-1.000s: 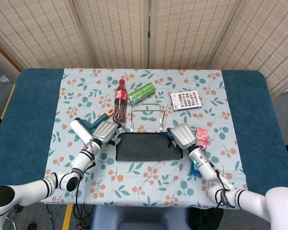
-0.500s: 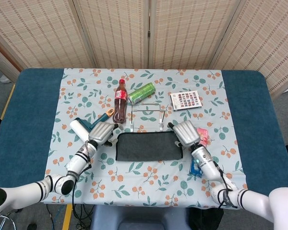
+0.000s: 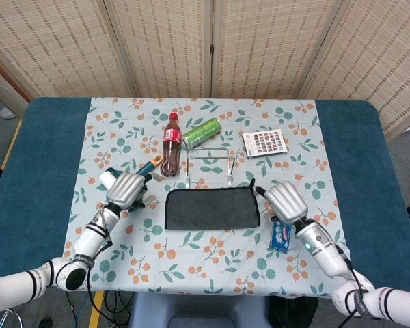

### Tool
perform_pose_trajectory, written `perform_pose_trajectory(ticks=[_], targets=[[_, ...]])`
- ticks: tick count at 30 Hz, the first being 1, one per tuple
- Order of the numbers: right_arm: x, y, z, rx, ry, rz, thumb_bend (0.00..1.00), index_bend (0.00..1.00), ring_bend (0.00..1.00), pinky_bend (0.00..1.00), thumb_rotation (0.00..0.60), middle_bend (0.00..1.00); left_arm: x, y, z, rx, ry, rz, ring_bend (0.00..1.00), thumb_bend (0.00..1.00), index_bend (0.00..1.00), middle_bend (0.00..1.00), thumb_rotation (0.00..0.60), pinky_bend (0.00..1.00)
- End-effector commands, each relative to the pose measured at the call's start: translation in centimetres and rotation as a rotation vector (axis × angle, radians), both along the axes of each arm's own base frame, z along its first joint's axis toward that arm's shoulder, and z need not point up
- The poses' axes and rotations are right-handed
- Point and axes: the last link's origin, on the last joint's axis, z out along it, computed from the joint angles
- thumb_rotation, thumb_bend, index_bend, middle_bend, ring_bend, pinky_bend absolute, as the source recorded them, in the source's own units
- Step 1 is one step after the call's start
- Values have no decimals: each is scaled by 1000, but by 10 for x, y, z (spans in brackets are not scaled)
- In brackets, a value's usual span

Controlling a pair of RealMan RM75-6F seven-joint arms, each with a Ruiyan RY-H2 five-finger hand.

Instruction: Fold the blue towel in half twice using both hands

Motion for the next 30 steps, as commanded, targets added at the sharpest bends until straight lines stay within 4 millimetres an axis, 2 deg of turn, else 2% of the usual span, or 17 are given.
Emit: perform_pose_trajectory(ticks=[1, 4, 6, 9, 14, 19, 21, 24, 30], targets=[[-6, 16, 4, 30, 43, 9, 139, 453, 714, 999, 600, 719, -5, -9, 9, 6, -3, -5, 714, 363, 300, 857, 600, 993], [-8, 26, 7, 60, 65, 21, 255, 461, 611, 914, 600, 636, -7, -18, 17, 11, 3, -22, 613, 363, 305, 742, 600, 916], [-9, 30, 9, 77, 72, 29, 357, 461, 538, 787, 600, 589, -7, -24, 21, 16, 2, -31, 547, 363, 304, 671, 600, 822], [-11, 36, 10, 103, 86, 43, 456, 461, 481, 696, 600, 555, -8, -34, 30, 37, -11, -50, 490, 363, 299, 606, 600, 758], [-12, 41, 6, 144, 104, 63, 622, 461, 464, 683, 600, 546, -12, -50, 41, 60, -45, -68, 476, 363, 298, 589, 600, 733], [-13, 44, -2, 176, 129, 92, 888, 461, 446, 671, 600, 540, -15, -58, 44, 72, -36, -84, 470, 363, 298, 586, 600, 683], [-12, 45, -6, 188, 142, 107, 962, 461, 436, 663, 600, 539, -16, -60, 44, 69, -38, -82, 469, 363, 298, 586, 600, 670], [-11, 45, -12, 214, 162, 119, 1000, 461, 420, 642, 600, 537, -16, -62, 44, 63, -39, -81, 469, 363, 298, 585, 600, 667], [-8, 42, -26, 250, 189, 138, 1000, 461, 395, 604, 600, 535, -15, -66, 41, 44, -38, -82, 465, 363, 311, 581, 600, 655]])
